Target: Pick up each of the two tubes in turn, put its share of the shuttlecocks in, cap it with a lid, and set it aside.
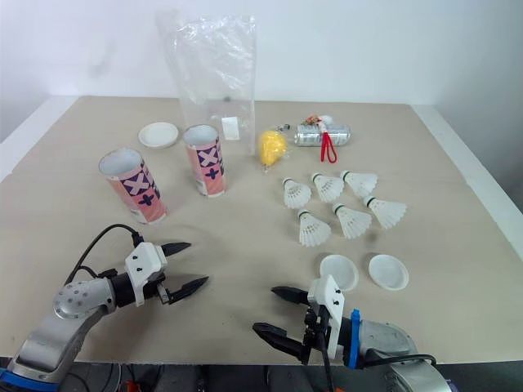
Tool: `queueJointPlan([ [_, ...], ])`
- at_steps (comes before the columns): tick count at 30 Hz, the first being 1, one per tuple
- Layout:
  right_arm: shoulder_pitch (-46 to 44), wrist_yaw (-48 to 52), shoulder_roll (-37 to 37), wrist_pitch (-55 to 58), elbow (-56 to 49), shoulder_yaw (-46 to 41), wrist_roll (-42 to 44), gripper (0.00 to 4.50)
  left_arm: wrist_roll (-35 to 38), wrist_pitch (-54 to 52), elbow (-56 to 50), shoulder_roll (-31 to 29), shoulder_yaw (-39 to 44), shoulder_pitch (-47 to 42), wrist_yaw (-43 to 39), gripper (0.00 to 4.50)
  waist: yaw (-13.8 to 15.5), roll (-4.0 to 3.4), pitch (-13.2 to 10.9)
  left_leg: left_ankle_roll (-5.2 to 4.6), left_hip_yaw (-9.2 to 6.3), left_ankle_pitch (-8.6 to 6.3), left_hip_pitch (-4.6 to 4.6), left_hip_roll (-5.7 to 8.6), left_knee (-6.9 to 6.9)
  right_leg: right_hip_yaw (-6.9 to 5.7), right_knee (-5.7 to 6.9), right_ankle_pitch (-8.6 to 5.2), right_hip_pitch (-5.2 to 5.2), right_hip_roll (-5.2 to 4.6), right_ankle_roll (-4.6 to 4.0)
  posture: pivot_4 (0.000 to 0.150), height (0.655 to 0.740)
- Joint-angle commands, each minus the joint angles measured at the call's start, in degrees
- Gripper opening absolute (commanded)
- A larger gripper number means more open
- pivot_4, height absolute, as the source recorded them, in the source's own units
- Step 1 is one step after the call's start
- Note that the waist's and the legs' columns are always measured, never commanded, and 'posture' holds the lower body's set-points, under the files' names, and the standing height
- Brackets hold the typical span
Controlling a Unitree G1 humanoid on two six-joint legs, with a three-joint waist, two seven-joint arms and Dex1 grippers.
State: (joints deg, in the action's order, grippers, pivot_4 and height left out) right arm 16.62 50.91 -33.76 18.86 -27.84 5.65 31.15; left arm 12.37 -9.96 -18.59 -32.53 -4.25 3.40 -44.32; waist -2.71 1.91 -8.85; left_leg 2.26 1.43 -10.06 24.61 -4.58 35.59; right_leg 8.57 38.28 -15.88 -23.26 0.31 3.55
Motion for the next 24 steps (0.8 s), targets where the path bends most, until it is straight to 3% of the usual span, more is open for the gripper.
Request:
queueJointPlan([
  [1, -0.26, 0.30, -0.23, -1.91, -1.19, -0.27, -1.26, 4.46, 0.45, 1.58, -1.13, -0.27, -0.06, -0.57, -0.97, 4.50, 0.00, 0.00, 0.00, 0.00, 0.00, 0.00, 0.00, 0.00, 0.00, 0.00, 0.00, 0.00, 0.00, 0.00, 0.00, 0.150, 0.7400],
  [24, 0.29, 0.91, 0.52, -5.30, -0.17, 0.02, -3.60, 4.46, 1.13, 3.93, 0.83, 0.24, 0.35, -1.55, -3.44, 4.50, 0.01, 0.00, 0.00, 0.00, 0.00, 0.00, 0.00, 0.00, 0.01, 0.00, 0.00, 0.00, 0.01, 0.00, 0.00, 0.150, 0.7400],
])
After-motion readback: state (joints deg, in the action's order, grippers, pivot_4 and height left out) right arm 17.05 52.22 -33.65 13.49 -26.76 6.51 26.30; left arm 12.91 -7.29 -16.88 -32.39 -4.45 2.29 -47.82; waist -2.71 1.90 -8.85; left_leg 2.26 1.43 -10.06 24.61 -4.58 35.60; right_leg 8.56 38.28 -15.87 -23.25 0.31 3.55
